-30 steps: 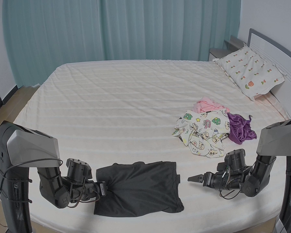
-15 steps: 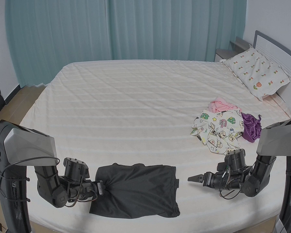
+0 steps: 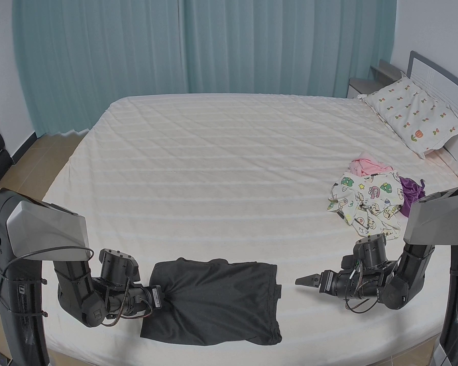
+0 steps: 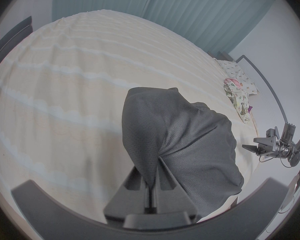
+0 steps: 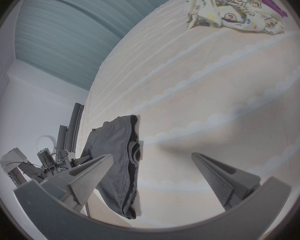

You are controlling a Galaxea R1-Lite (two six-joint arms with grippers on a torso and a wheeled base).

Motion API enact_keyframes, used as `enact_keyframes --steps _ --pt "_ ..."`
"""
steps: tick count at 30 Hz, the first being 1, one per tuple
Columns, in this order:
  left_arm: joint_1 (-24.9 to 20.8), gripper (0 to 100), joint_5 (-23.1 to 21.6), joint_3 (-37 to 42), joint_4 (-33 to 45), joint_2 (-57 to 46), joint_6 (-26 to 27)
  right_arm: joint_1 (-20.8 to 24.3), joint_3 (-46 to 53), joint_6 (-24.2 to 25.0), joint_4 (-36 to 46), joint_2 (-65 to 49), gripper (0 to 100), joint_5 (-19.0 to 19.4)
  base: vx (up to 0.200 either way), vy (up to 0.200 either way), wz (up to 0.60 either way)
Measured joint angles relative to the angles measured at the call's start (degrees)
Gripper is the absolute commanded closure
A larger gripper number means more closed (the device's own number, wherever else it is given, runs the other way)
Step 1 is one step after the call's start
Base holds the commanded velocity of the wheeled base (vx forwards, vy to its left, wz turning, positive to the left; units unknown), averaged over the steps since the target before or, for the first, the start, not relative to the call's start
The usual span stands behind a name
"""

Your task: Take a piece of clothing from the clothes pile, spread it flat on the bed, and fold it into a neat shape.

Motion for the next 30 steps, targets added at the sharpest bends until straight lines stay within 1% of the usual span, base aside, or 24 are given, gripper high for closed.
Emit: enact_keyframes --steps 3,4,12,15,16,20,23,25,30 --pt "0.0 100 -0.05 0.02 -0.05 0.13 -0.02 0.0 -0.05 -0.05 -0.02 0.02 0 0.0 0.0 0.0 0.0" --pt "0.0 0 -0.09 0.06 -0.06 0.13 -0.05 0.0 -0.05 -0.09 -0.02 0.02 0 0.02 0.0 0.0 0.0" --pt "-0.02 0 -0.33 0.57 -0.22 -0.09 -0.33 0.06 -0.55 -0.2 -0.11 0.22 0 -0.13 0.0 0.0 0.0" --pt "0.09 0 -0.33 0.94 -0.17 -0.72 -0.35 0.96 -1.13 -0.16 -0.4 0.3 0 -0.63 0.0 0.0 0.0" --pt "0.41 0 -0.35 1.1 -0.17 -1.22 -0.35 1.38 -1.44 -0.13 -0.44 0.4 0 -1.43 0.0 0.0 0.0" --pt "2.93 0 -0.63 0.94 0.71 -3.56 -0.51 2.97 -3.96 0.22 -0.46 1.35 0 -6.99 0.0 0.0 0.0" --pt "5.29 0 -1.26 0.06 1.69 -4.91 -0.68 5.05 -6.29 1.12 -0.4 2.39 0 -8.87 0.0 0.0 0.0" --pt "6.97 0 -1.51 -1.13 1.97 -5.51 -1.67 6.18 -8.27 1.51 -0.1 3.02 0 -9.25 0.0 0.0 0.0" --pt "9.13 0 -1.72 -4.49 2.07 -4.99 -7.22 7.8 -12.15 1.95 2.28 4.22 0 -9.12 0.0 0.0 0.0"
